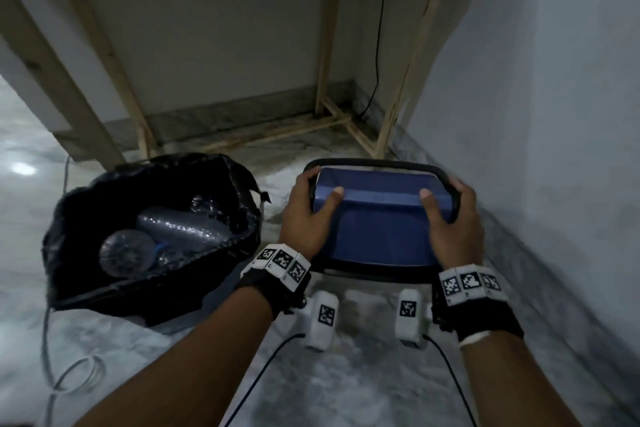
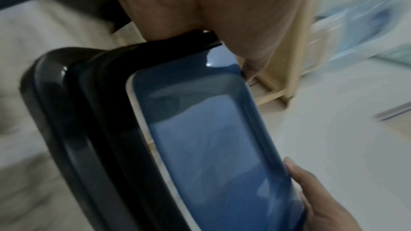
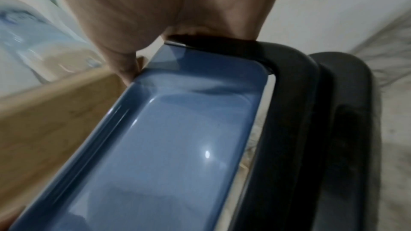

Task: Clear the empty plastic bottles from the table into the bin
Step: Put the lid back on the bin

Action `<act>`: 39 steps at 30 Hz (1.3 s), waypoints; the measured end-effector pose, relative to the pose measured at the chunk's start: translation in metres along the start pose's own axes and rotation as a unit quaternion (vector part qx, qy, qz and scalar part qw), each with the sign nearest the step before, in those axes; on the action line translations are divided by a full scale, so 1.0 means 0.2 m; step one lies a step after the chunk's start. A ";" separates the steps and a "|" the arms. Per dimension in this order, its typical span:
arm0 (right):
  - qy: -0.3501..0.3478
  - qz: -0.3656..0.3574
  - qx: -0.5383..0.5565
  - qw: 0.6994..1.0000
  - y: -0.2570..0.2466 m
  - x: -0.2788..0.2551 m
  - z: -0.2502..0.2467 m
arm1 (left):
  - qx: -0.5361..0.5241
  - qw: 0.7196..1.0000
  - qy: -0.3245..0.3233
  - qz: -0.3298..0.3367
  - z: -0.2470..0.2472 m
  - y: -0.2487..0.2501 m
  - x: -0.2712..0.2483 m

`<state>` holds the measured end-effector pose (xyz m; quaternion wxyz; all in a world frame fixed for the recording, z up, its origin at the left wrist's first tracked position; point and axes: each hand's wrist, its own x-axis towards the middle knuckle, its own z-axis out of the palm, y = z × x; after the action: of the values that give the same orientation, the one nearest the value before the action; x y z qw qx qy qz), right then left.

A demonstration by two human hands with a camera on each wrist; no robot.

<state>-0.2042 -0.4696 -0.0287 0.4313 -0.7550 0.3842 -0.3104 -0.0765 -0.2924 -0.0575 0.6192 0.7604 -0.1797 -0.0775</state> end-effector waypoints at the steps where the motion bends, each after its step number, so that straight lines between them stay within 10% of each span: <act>1: 0.004 -0.011 0.007 1.000 -0.09 -0.02 -0.01 | 0.001 1.000 0.003 0.013 -0.06 0.08 0.00; 9: -0.064 -0.072 0.059 0.994 -0.69 -0.21 0.29 | 0.036 0.994 0.101 0.033 -0.77 0.41 0.00; 19: -0.261 -0.058 0.054 0.962 -0.96 -0.51 1.01 | 0.097 0.964 0.227 -0.098 -1.51 0.20 -0.11; 39: -0.349 -0.080 -0.022 0.933 -0.89 -0.49 1.20 | 0.089 0.953 0.217 -0.192 -1.59 -0.04 -0.18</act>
<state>-0.0066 -0.2280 0.0108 0.4953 -0.8534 0.1540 -0.0524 -0.0008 0.0126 0.0020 0.5461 0.8314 0.1024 -0.0121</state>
